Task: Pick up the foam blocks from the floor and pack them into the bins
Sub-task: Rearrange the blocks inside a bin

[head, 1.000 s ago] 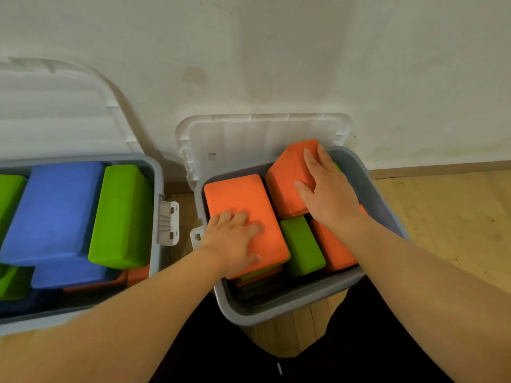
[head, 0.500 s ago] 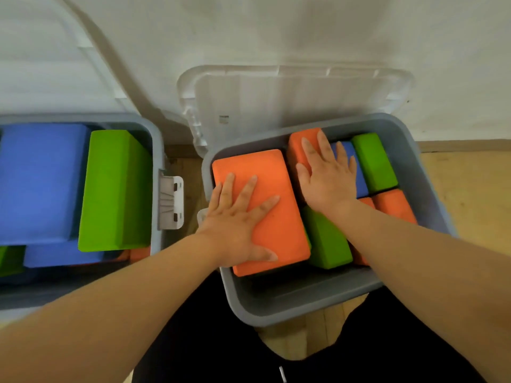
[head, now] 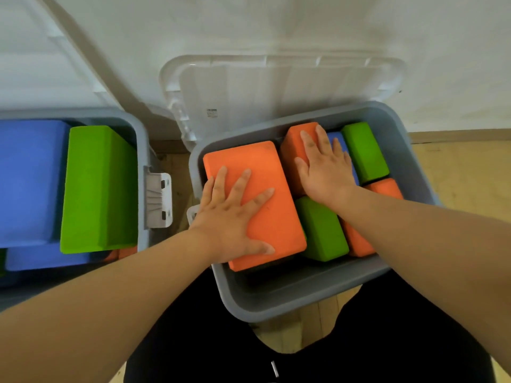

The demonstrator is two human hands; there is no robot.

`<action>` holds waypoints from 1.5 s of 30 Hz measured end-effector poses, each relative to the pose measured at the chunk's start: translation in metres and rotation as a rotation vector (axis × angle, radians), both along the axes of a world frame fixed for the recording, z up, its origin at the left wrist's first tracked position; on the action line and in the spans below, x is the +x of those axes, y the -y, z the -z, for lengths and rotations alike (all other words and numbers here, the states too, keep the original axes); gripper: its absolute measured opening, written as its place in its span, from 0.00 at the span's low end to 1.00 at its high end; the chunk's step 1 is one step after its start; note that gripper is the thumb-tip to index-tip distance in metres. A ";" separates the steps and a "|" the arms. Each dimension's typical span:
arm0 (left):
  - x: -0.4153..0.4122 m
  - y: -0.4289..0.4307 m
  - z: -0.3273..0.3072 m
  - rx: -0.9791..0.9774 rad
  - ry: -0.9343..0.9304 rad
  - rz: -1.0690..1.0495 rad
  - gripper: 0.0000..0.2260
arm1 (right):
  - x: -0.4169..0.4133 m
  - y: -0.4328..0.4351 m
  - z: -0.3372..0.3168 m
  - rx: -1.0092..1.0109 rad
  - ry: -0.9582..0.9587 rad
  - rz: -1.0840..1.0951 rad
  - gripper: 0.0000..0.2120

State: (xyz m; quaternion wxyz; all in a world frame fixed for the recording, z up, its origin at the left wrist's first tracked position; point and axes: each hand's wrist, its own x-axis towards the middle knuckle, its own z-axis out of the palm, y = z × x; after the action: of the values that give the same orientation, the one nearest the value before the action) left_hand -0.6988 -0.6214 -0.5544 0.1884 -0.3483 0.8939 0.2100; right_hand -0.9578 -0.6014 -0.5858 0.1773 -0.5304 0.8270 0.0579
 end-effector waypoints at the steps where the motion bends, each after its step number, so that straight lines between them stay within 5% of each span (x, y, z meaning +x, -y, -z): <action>1: -0.002 -0.001 -0.002 0.003 0.015 0.000 0.52 | 0.001 0.003 -0.002 0.032 0.000 -0.018 0.32; 10: -0.011 0.021 -0.002 -0.200 -0.091 0.065 0.39 | -0.012 0.012 0.021 -0.001 0.056 -0.025 0.29; 36: -0.017 0.024 0.009 -0.160 -0.091 0.046 0.40 | -0.026 0.018 0.033 0.096 -0.057 -0.087 0.31; 39: -0.012 0.023 0.007 -0.163 -0.061 0.046 0.41 | 0.002 0.008 0.017 -0.040 0.117 0.057 0.34; 42: 0.009 0.009 -0.002 -0.119 -0.112 -0.234 0.45 | 0.030 -0.016 -0.016 -0.265 0.509 0.263 0.34; 45: 0.029 -0.024 -0.011 -0.033 -0.126 -0.511 0.45 | 0.046 -0.064 -0.032 -0.142 0.687 0.194 0.33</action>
State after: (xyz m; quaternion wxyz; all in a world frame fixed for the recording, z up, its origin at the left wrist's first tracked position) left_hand -0.6695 -0.5970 -0.5434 0.0676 -0.5520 0.7902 0.2575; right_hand -0.9118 -0.5377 -0.5535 0.4124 -0.4490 0.7675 -0.1981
